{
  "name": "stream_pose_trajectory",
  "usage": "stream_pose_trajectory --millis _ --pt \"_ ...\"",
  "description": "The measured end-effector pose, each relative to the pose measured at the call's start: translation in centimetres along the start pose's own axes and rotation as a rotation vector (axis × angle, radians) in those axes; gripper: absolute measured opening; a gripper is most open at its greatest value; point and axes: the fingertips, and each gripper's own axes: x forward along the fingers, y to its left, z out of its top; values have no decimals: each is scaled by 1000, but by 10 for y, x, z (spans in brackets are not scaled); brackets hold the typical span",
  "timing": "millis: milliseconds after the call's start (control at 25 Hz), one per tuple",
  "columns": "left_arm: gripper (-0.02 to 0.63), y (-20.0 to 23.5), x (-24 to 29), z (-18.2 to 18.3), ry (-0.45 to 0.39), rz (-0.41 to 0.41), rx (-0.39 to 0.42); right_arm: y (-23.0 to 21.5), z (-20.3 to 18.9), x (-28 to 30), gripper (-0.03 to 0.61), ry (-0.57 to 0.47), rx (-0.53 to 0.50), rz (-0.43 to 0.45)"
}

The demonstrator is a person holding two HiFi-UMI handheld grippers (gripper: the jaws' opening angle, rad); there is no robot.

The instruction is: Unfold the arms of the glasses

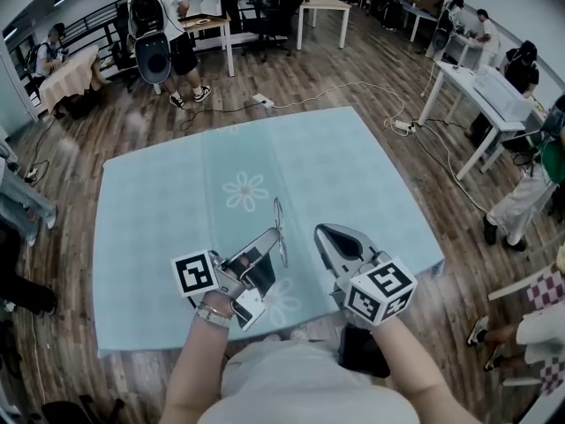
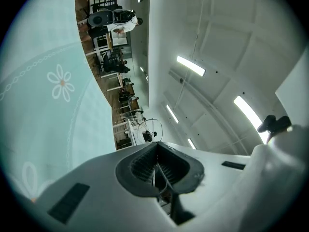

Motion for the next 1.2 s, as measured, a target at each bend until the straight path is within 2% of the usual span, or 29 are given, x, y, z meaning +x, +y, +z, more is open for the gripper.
stream_pose_trajectory --millis 280,520,560,680,840,960,1200 --pt "10 -5 -3 1 37 -32 -46 -3 -4 12 8 28 45 120" --pt "9 -5 -3 1 62 -41 -91 -6 -9 22 11 12 108 221" --pt "10 -6 -4 1 66 -43 -94 -6 -11 25 21 9 119 237" --pt "9 -6 -8 -1 80 -48 -100 -2 -16 36 118 5 148 285" --pt "10 -7 -9 -2 90 -52 -115 -3 -14 47 162 16 146 307" --pt "10 -12 -8 1 86 -69 -130 -3 -7 55 179 -4 248 367" --pt "11 -15 -7 -4 89 -87 -143 -2 5 57 192 -113 556 530"
